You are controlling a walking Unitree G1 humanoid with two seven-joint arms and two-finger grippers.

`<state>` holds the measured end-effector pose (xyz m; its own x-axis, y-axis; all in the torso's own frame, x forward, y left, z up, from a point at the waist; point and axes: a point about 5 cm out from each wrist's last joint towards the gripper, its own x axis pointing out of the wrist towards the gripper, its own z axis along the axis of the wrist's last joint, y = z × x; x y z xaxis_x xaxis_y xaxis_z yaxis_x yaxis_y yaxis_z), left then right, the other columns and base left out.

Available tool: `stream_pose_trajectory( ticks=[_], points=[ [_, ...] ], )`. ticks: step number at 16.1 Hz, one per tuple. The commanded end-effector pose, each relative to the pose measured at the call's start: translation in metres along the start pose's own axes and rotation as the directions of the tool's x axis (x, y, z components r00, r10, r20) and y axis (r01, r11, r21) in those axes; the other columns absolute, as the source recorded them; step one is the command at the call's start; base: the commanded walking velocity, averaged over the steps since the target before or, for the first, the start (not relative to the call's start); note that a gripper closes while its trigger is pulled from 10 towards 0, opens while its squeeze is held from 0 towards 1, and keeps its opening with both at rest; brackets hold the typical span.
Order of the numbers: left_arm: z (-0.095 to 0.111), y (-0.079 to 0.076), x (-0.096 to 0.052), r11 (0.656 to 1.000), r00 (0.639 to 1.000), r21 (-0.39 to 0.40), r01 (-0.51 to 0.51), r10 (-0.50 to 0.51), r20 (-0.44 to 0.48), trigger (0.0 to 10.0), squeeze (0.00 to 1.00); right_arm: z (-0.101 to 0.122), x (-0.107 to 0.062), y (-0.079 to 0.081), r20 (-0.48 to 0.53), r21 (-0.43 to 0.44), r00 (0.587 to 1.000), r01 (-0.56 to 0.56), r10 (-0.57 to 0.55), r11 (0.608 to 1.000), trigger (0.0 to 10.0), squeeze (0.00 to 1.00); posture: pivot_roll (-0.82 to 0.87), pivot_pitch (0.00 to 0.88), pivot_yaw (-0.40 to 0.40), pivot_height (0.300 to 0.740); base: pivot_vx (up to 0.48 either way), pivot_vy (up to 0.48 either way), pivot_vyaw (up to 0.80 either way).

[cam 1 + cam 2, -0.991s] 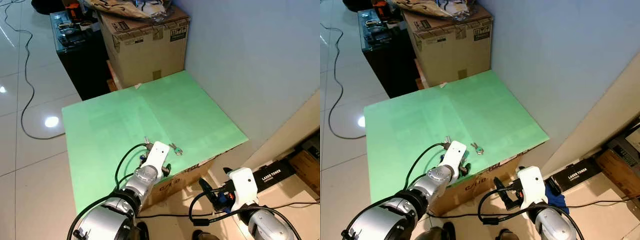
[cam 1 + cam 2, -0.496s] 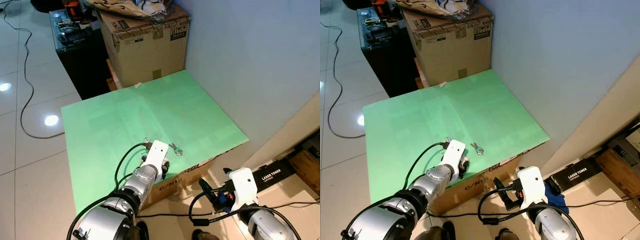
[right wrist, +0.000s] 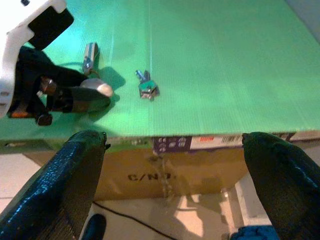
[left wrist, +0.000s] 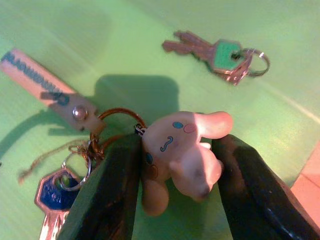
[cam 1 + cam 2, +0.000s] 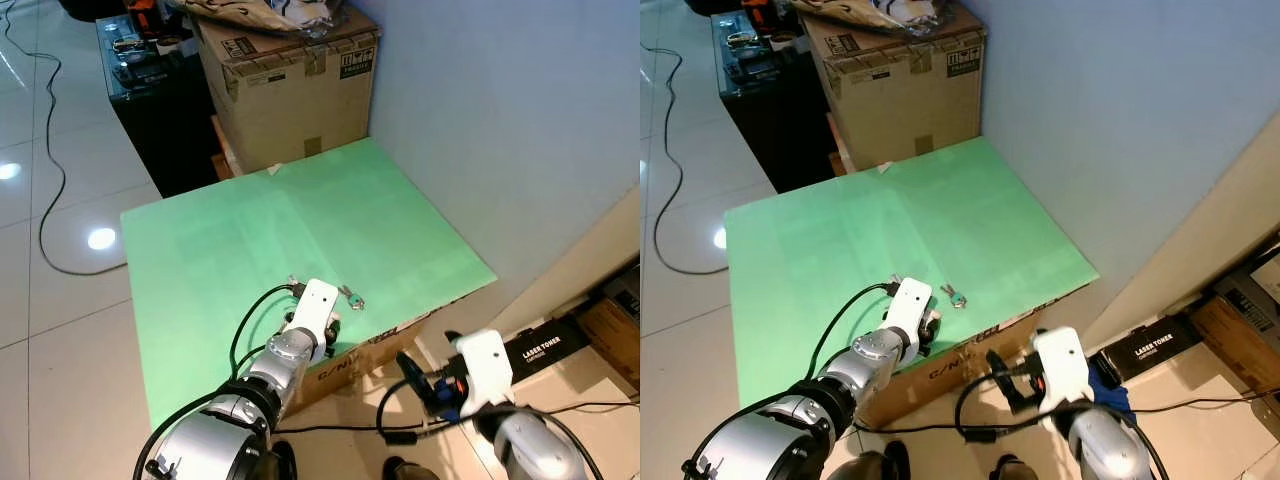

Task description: Hang keys on a hook

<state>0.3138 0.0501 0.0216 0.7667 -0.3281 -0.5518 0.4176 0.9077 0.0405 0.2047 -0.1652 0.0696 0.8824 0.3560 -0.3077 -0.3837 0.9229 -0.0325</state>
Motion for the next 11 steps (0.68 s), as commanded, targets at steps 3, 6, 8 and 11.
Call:
stream_pose_trajectory(
  ticks=[3, 6, 8, 11],
  points=[
    [0.030, 0.011, 0.001, 0.997, 0.992, -0.082, 0.015, -0.004, 0.124, 0.0, 0.00, 0.007, 0.007, -0.010, 0.038, 0.032, 0.998, 0.055, -0.056, 0.998, 10.0, 0.00, -0.16, 0.108, 0.070, 0.736, 0.000, 0.000, 0.00],
    [0.087, 0.041, -0.015, 0.974, 0.904, -0.208, 0.087, 0.011, 0.427, 0.0, 0.00, 0.027, 0.028, -0.026, 0.131, 0.049, 0.981, 0.134, -0.139, 0.990, 10.0, 0.00, -0.11, 0.017, 0.092, 0.736, 0.000, 0.000, 0.00],
    [0.099, 0.049, -0.030, 0.972, 0.851, -0.210, 0.104, 0.022, 0.525, 0.0, 0.00, 0.034, 0.032, -0.031, 0.171, 0.056, 0.969, 0.170, -0.177, 0.984, 10.0, 0.00, -0.09, 0.000, 0.094, 0.736, 0.000, 0.000, 0.00],
    [0.096, 0.082, -0.079, 0.981, 0.715, -0.195, -0.020, 0.151, 0.683, 0.0, 0.00, 0.054, 0.036, -0.035, 0.273, 0.087, 0.912, 0.294, -0.307, 0.952, 10.0, 0.00, -0.06, 0.000, 0.090, 0.736, 0.000, 0.000, 0.00]
  ],
)
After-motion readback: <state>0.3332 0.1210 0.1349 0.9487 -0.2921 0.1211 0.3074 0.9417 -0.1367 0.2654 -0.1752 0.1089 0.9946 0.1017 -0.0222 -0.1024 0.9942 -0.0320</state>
